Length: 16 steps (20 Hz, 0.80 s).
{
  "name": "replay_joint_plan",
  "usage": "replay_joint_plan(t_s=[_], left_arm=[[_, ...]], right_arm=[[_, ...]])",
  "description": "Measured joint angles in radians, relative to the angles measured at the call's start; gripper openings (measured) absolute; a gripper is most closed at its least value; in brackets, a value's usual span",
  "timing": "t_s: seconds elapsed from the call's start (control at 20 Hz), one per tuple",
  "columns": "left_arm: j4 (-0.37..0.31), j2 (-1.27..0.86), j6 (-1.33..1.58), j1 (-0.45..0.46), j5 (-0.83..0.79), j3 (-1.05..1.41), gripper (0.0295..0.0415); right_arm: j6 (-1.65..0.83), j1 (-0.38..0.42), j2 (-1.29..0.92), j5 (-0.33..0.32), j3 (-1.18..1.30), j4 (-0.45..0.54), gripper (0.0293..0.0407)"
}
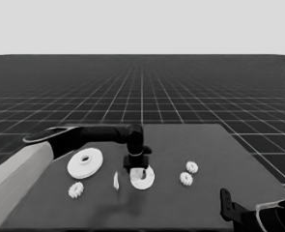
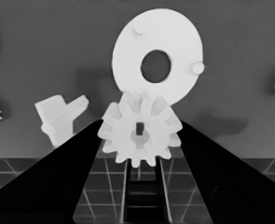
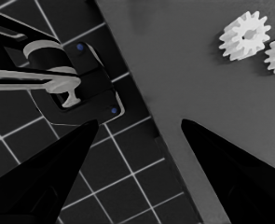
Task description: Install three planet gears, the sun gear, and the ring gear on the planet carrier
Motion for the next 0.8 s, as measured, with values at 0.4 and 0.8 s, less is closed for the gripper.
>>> replay_joint_plan(t_s=[0.4,0.8], left_arm=[[0.167,0.021,0.069,0.169,-0.030,-0.098,0.0312],[0.169,0.021,0.071,0.171,-0.031,-0.100,0.0385]], right_arm=[[0.000,0.000,0.000,0.000,0.000,0.000,0.0385],[0.000,0.000,0.000,0.000,0.000,0.000,0.0385]])
